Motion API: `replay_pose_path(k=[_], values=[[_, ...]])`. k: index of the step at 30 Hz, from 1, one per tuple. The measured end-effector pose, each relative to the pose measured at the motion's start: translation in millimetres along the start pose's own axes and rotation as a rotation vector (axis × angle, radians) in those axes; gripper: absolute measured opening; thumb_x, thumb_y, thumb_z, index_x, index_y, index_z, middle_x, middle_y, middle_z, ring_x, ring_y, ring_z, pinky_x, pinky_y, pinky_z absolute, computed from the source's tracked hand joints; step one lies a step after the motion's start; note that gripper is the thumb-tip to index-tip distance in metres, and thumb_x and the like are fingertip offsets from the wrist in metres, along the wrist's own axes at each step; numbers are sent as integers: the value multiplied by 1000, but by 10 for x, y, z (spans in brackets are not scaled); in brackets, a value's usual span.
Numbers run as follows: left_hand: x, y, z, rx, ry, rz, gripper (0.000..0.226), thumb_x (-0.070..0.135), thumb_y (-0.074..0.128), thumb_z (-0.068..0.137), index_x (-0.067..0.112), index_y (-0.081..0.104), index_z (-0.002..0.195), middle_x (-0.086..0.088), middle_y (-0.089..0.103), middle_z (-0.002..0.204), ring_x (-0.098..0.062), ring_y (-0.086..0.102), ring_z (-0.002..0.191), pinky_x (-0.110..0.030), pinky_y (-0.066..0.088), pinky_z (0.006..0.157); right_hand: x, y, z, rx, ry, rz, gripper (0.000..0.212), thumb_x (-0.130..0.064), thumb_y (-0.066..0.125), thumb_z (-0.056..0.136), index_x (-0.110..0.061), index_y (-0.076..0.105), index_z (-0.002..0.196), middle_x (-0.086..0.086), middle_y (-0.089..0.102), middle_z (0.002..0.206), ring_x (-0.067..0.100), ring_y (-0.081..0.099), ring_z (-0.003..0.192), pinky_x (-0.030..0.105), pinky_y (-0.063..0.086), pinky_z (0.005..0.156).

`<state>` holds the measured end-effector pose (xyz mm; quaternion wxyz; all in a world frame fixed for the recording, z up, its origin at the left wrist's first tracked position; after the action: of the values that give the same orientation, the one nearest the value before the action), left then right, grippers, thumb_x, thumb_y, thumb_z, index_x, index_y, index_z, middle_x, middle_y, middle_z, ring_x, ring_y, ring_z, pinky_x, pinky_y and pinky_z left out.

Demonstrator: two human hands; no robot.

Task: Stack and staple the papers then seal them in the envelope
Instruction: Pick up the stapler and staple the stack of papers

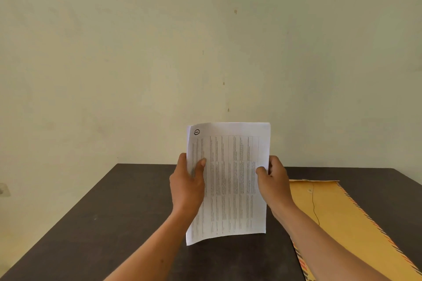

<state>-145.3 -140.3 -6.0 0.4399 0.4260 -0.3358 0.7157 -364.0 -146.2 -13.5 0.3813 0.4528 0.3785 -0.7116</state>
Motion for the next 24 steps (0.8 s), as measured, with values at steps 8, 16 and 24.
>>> replay_pose_path(k=[8, 16, 24], values=[[14, 25, -48, -143, 130, 119, 15, 36, 44, 104, 23, 37, 103, 7, 65, 96, -12, 71, 75, -28, 61, 56, -884, -31, -85, 323, -793, -429, 42, -15, 64, 83, -12, 57, 125, 7, 57, 131, 24, 47, 126, 36, 36, 100], [155, -47, -64, -176, 216, 62, 16, 36, 45, 103, 21, 44, 104, 11, 64, 78, -8, 64, 60, -21, 55, 53, -1576, 625, 164, -487, -732, -604, 21, -27, 53, 103, -23, 69, 115, -3, 74, 110, 19, 66, 105, 45, 49, 99], [539, -136, 142, -54, 156, -122, 17, 28, 38, 107, 23, 53, 99, 9, 53, 57, -4, 41, 44, -18, 36, 42, -1609, 566, 141, -407, -769, -501, 20, -26, 54, 103, -25, 70, 116, -10, 74, 89, 16, 67, 81, 38, 54, 79]])
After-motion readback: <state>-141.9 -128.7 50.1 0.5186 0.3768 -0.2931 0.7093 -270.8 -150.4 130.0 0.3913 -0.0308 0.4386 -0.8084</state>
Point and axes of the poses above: each hand's wrist, its own z-axis towards the middle knuckle, its own y-axis out of the palm, x = y × z, the point moved 4 cm from there along z, towards the middle knuckle
